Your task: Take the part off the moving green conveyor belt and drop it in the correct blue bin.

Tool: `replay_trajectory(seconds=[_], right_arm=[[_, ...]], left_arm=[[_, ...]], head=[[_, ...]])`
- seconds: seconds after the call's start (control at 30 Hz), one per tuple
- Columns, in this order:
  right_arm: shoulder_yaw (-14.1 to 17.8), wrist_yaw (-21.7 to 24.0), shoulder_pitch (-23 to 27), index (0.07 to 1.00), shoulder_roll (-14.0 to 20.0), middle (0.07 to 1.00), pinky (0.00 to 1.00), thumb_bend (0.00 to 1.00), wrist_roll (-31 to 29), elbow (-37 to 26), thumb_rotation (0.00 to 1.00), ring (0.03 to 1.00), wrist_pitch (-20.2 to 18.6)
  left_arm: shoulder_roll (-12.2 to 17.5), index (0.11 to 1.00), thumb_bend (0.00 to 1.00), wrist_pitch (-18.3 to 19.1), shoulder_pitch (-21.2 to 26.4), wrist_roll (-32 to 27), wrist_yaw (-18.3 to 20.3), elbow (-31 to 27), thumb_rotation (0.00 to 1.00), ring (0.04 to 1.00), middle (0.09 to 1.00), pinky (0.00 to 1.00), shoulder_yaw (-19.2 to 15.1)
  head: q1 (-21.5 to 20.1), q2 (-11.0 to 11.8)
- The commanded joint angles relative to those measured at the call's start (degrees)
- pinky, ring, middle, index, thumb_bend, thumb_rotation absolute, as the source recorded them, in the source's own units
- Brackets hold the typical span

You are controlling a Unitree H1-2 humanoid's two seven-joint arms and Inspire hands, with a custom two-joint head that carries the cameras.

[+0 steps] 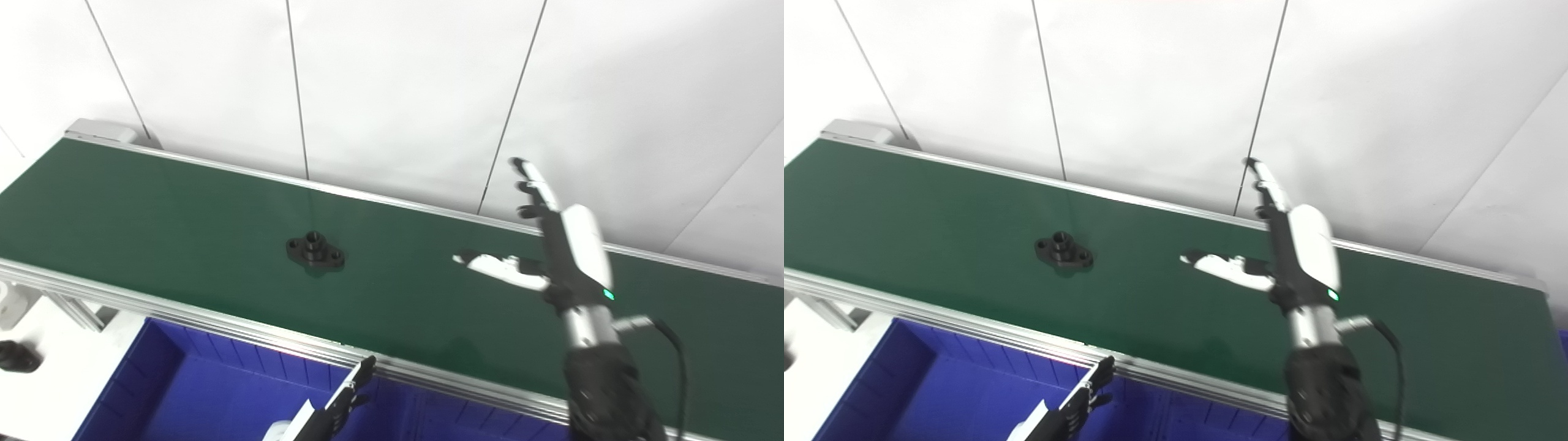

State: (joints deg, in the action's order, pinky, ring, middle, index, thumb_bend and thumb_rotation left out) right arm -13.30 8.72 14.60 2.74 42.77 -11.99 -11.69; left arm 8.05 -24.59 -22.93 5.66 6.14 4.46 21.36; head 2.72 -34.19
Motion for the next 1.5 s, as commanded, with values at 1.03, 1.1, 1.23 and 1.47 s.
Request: replay_trajectory(seconds=[1.03,1.1,1.23,1.47], right_arm=[[-19.4,-8.5,25.0,0.871,-10.1,0.822,0.74,1.00,9.2,47.1,0.62,0.781,-3.6],[-20.3,-8.6,25.3,0.862,-10.4,0.806,0.72,1.00,9.4,47.9,0.61,0.764,-3.6],[-21.5,-9.2,25.6,0.850,-11.1,0.788,0.68,1.00,9.1,50.1,0.59,0.737,-3.7],[-22.7,-12.1,25.0,0.811,-10.4,0.748,0.57,0.95,9.6,53.3,0.52,0.654,-3.2]], left_arm=[[-1.0,1.000,0.90,-1.5,-1.6,7.7,-2.0,-4.4,0.75,1.000,1.000,0.86,4.5],[-1.3,1.000,0.92,-0.9,-1.9,8.0,-1.7,-5.1,0.76,1.000,1.000,0.87,4.4],[-1.8,1.000,0.92,-1.3,-2.3,8.1,-1.7,-5.1,0.76,1.000,1.000,0.86,4.5],[-2.1,1.000,0.93,-1.9,-2.8,8.6,-1.7,-5.6,0.76,1.000,1.000,0.86,4.6]], head=[[4.4,-1.9],[4.7,-1.9],[4.8,-2.1],[5.0,-2.3]])
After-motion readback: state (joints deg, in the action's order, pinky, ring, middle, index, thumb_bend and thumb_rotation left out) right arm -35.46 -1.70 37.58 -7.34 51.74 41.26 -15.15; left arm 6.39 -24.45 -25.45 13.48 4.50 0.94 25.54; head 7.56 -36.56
